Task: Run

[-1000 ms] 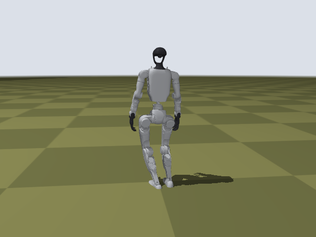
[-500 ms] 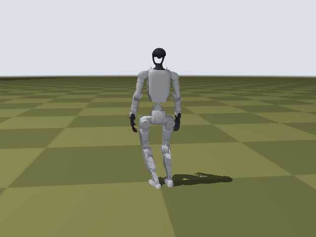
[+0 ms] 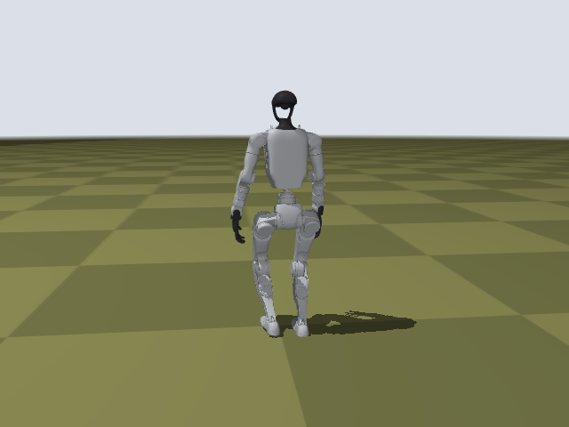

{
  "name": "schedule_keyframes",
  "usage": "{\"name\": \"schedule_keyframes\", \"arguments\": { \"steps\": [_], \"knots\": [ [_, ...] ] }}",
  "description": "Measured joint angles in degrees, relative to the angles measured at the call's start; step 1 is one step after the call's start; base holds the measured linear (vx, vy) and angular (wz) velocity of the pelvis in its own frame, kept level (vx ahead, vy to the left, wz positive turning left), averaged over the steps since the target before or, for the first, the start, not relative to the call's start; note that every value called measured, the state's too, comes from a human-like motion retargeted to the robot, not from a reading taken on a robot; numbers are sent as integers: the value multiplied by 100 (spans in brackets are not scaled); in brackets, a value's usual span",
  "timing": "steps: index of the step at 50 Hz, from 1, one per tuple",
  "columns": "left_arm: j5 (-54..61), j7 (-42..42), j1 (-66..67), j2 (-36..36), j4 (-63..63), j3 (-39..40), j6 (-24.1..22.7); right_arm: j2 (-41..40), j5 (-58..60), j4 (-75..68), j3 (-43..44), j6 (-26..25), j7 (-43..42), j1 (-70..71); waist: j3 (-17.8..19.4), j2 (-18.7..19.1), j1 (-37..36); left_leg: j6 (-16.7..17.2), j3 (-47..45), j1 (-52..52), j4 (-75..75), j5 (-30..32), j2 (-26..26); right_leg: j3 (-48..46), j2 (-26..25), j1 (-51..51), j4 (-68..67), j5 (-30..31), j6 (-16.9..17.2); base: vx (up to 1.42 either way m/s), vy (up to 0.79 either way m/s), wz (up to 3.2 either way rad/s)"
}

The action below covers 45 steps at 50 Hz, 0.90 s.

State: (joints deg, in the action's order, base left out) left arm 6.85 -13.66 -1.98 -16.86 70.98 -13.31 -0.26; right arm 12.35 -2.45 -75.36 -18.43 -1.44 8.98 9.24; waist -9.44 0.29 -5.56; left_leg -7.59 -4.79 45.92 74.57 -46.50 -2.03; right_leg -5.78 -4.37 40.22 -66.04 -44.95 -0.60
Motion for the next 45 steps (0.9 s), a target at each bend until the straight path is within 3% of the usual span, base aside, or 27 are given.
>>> {"name": "schedule_keyframes", "arguments": {
  "steps": [12, 27, 33, 40, 42, 45],
  "knots": [
    [227, -208, 242, 369, 264, -14, 98, 329, -393, 103, 318, 18, -28, -214, -518, -169, 640, -134, -125, -490, -1876, 141, 918, 330, 588, 308, 143, 46, 204, 4, 7, 12],
    [371, 76, 149, 283, 195, -94, 106, 431, -353, 394, 200, 77, -164, -453, -550, -280, 1086, -250, -435, -750, -2326, 183, 1271, 446, 1186, 608, -541, 170, 428, 2, 3, -1],
    [401, 147, 129, 212, 57, -66, 39, 302, -291, 522, 150, 87, -247, -669, -476, -179, 910, -82, -298, -990, -2206, 297, 1078, 478, 924, 319, -388, 571, 416, 3, -4, -44],
    [496, 73, 296, 166, -52, -25, 54, 296, -487, 760, 125, 99, -149, -867, -335, -31, 669, 75, -139, -833, -1152, 847, 688, 425, 514, 174, -624, 1157, 404, -6, -5, -51],
    [486, 98, 318, 113, -143, -11, 42, 329, -572, 883, 116, 134, -170, -912, -305, -4, 594, 117, -33, -667, -742, 688, 636, 371, 408, 224, -763, 1018, 383, -9, -5, -53],
    [389, 267, 383, 92, -264, -34, 3, 317, -516, 998, 31, 183, -259, -961, -235, -39, 529, -76, 17, -305, 203, -258, 638, 292, 397, 445, -1436, 111, 253, -11, -6, -28]
  ]
}}
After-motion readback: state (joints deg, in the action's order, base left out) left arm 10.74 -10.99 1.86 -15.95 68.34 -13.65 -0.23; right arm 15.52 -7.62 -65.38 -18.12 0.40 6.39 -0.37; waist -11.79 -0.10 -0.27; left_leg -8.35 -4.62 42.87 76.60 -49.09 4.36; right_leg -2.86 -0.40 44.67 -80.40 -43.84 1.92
